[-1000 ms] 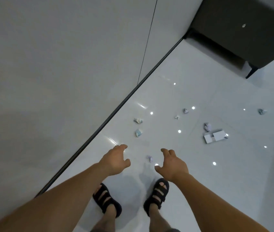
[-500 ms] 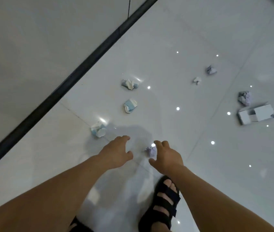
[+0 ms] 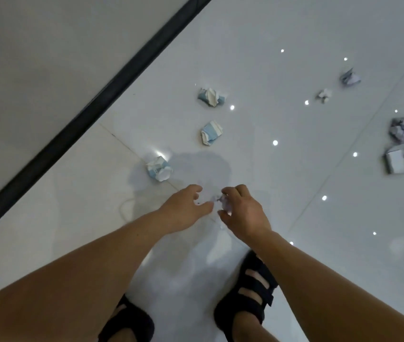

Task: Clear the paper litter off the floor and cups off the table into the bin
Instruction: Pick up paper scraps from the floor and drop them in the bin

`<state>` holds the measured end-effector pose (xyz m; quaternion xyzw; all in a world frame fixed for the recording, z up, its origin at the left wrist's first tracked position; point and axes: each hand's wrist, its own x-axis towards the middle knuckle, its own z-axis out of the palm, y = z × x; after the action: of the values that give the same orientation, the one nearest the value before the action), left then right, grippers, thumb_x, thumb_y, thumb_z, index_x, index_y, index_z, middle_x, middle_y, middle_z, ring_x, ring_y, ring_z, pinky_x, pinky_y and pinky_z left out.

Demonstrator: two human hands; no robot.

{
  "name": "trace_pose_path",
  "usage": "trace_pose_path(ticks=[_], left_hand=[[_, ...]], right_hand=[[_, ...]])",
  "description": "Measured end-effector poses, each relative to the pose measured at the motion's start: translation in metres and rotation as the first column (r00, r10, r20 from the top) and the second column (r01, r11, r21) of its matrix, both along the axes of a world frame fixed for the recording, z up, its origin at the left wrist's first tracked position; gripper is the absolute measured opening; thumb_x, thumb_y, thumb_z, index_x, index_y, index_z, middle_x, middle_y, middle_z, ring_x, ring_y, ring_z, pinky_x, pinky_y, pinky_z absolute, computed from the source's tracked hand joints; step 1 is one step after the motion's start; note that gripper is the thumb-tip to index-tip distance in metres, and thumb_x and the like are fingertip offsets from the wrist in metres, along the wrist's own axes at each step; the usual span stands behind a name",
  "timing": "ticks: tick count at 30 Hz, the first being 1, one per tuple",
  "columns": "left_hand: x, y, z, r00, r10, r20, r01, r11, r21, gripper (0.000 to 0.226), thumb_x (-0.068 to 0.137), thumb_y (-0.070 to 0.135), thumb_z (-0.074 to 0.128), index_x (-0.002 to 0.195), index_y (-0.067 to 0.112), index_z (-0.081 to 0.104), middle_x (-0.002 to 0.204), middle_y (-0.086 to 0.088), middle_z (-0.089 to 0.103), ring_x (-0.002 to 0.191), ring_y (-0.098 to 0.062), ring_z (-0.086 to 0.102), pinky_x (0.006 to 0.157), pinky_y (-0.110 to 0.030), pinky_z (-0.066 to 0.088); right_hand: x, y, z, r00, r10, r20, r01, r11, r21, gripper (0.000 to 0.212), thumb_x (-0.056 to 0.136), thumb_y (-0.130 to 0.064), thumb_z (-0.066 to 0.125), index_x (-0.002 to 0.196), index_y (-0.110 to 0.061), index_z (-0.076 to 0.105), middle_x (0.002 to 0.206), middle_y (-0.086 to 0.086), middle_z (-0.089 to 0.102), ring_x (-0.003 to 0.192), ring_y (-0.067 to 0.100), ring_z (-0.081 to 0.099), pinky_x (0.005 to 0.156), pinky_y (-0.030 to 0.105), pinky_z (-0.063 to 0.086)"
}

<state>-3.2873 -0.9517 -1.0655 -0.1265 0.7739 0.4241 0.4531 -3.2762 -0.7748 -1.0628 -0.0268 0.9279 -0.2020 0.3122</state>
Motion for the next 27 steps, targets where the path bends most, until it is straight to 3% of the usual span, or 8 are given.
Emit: trace_pose_path(ticks=[5, 10, 13, 16, 20, 23, 27], left_hand=[[-0.013, -0.021, 0.079, 0.989, 0.141, -0.043, -0.135, 0.984, 0.116, 0.038, 0.091, 0.05, 0.054, 0.122, 0.027, 0.052, 0.108, 0.011, 0.061, 0.093, -0.002, 0.057, 0.073, -0.02, 0.044], [-0.018, -0.062, 0.096, 0.955, 0.28, -0.101, -0.269, 0.957, 0.105, 0.018, 0.095, 0.035, 0.053, 0.107, 0.023, 0.059, 0.098, 0.004, 0.066, 0.086, -0.011, 0.061, 0.08, -0.032, 0.053], [-0.006, -0.103, 0.067, 0.96, 0.246, -0.132, -0.253, 0.967, -0.038, 0.013, 0.095, 0.034, 0.053, 0.098, 0.022, 0.056, 0.089, 0.007, 0.06, 0.081, -0.01, 0.059, 0.067, -0.021, 0.045], [0.016, -0.152, 0.025, 0.954, 0.211, -0.213, -0.245, 0.958, -0.151, 0.022, 0.092, 0.029, 0.058, 0.075, 0.024, 0.045, 0.072, 0.009, 0.051, 0.073, -0.015, 0.053, 0.064, -0.022, 0.037], [0.034, -0.196, -0.025, 0.938, 0.219, -0.268, -0.286, 0.926, -0.247, 0.03, 0.09, 0.025, 0.061, 0.068, 0.025, 0.04, 0.066, 0.013, 0.049, 0.065, -0.008, 0.046, 0.054, -0.009, 0.031], [0.036, -0.205, -0.051, 0.939, 0.239, -0.248, -0.3, 0.922, -0.246, 0.017, 0.088, 0.021, 0.062, 0.078, 0.021, 0.049, 0.078, 0.011, 0.057, 0.074, -0.01, 0.052, 0.061, -0.015, 0.035], [0.036, -0.202, -0.051, 0.939, 0.253, -0.232, -0.302, 0.931, -0.206, 0.008, 0.087, 0.018, 0.061, 0.087, 0.018, 0.052, 0.091, 0.008, 0.061, 0.085, -0.011, 0.056, 0.07, -0.018, 0.037]], right_hand=[[-0.024, -0.045, 0.082, 0.986, 0.118, -0.121, -0.141, 0.969, -0.201, 0.053, 0.081, -0.024, 0.077, 0.129, -0.017, 0.056, 0.12, 0.002, 0.056, 0.087, 0.022, 0.064, 0.074, 0.021, 0.046], [-0.044, -0.091, 0.095, 0.971, 0.192, -0.144, -0.226, 0.931, -0.286, 0.061, 0.077, -0.029, 0.079, 0.131, -0.02, 0.053, 0.125, -0.001, 0.053, 0.092, 0.017, 0.062, 0.076, 0.027, 0.053], [-0.055, -0.116, 0.056, 0.949, 0.287, -0.134, -0.306, 0.941, -0.149, 0.079, 0.079, -0.047, 0.075, 0.144, -0.025, 0.037, 0.142, -0.002, 0.041, 0.114, 0.019, 0.054, 0.085, 0.026, 0.048], [-0.064, -0.139, 0.003, 0.914, 0.399, -0.068, -0.395, 0.916, 0.063, 0.086, 0.082, -0.045, 0.07, 0.15, -0.029, 0.02, 0.153, 0.001, 0.025, 0.129, 0.025, 0.039, 0.097, 0.035, 0.045], [-0.063, -0.168, -0.059, 0.887, 0.463, -0.003, -0.453, 0.869, 0.202, 0.083, 0.085, -0.042, 0.067, 0.15, -0.033, 0.014, 0.154, 0.003, 0.016, 0.134, 0.031, 0.03, 0.1, 0.045, 0.044], [-0.06, -0.178, -0.091, 0.894, 0.447, 0.018, -0.438, 0.866, 0.242, 0.072, 0.088, -0.029, 0.061, 0.148, -0.033, 0.02, 0.151, 0.004, 0.016, 0.132, 0.032, 0.025, 0.097, 0.046, 0.045], [-0.063, -0.178, -0.097, 0.897, 0.441, -0.017, -0.435, 0.89, 0.14, 0.046, 0.091, -0.024, 0.056, 0.136, -0.025, 0.045, 0.138, 0.005, 0.032, 0.121, 0.028, 0.033, 0.09, 0.039, 0.047]])
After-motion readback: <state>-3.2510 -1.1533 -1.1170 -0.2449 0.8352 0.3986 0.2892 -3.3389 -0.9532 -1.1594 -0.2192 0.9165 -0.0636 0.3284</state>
